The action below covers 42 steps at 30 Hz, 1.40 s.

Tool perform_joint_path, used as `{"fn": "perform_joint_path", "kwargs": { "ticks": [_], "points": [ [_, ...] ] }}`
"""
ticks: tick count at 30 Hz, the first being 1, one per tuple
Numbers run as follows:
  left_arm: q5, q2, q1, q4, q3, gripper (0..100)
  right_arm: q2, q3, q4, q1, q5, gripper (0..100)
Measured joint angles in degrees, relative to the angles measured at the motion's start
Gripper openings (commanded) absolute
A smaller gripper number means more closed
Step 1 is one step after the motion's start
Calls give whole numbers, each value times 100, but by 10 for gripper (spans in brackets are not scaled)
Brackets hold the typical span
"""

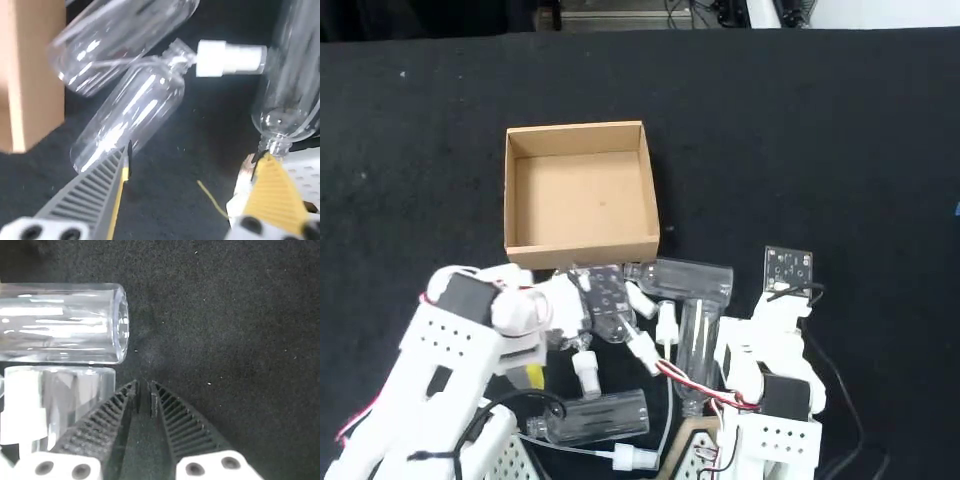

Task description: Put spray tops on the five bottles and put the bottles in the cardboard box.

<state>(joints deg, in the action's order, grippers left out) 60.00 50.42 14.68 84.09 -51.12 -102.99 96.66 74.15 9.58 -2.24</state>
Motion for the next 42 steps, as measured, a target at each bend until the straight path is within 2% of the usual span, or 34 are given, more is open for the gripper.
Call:
{"fn": "perform_joint_path", "kwargs": {
  "ticks": [5, 14, 30, 37, 42],
  "points": [
    [0, -440, 457, -422, 0, 364, 0, 0, 18, 0, 0, 11],
    [26, -1187, 536, -1996, -624, 364, 0, 0, 18, 0, 0, 11],
    [0, -1354, 519, -2154, -932, 363, 0, 0, 18, 0, 0, 11],
    [-18, -1354, 141, -2154, -985, 363, 0, 0, 18, 0, 0, 11],
    [-484, -1354, 176, -2154, -1116, 345, 0, 0, 18, 0, 0, 11]
  ]
}}
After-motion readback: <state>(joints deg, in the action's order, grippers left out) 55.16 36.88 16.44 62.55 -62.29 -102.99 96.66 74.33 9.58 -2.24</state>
